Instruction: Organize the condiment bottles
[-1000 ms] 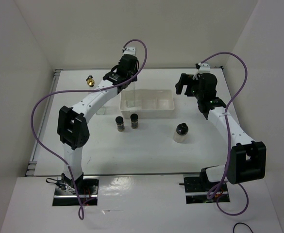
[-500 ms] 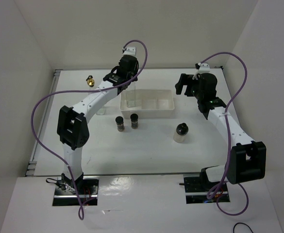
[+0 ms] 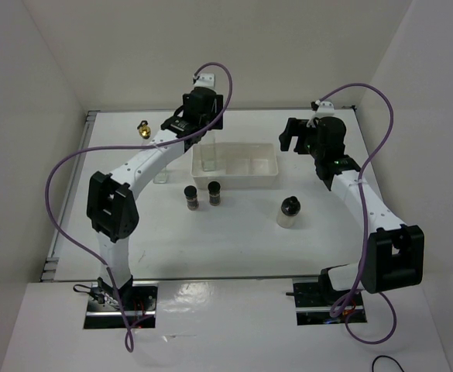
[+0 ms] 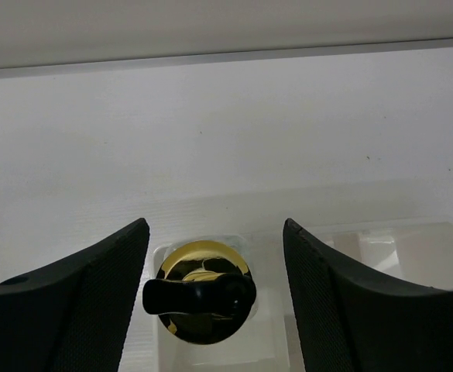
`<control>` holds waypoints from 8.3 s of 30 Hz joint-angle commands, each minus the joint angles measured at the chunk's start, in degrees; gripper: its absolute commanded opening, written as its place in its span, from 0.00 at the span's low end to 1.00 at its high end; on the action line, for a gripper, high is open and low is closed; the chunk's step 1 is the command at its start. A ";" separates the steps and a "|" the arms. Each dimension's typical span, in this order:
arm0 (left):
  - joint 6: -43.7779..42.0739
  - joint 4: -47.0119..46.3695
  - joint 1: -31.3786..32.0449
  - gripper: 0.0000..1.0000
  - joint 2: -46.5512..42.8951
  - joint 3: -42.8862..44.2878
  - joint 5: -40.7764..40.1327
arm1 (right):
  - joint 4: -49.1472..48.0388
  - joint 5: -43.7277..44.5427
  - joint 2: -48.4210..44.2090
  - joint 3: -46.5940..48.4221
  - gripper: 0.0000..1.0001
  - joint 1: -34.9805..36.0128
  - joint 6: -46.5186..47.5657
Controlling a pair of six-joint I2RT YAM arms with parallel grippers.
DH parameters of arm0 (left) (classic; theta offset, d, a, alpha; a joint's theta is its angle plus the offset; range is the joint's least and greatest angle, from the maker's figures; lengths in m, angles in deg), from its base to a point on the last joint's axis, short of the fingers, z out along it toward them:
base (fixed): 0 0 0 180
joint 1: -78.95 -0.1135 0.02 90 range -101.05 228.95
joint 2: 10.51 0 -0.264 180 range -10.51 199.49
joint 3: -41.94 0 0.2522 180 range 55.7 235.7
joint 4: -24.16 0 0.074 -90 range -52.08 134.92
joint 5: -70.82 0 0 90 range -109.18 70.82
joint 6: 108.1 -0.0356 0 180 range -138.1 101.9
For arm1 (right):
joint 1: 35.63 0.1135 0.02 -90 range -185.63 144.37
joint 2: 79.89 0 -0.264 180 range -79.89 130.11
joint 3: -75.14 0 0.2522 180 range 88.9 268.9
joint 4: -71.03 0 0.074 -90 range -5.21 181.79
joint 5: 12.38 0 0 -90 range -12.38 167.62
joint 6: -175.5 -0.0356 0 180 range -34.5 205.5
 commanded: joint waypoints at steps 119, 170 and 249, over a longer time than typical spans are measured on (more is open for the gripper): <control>-7.89 3.64 -18.62 0.47 -21.22 -21.10 8.64 | -4.03 -0.91 9.39 3.07 0.99 1.28 -2.32; 6.61 15.33 -2.53 0.09 -20.07 3.95 8.56 | -2.62 1.29 -0.72 -3.52 0.99 1.28 -2.50; 9.52 10.22 6.52 0.93 -10.13 -4.57 -11.66 | 2.21 -2.84 1.31 0.44 0.99 1.28 0.14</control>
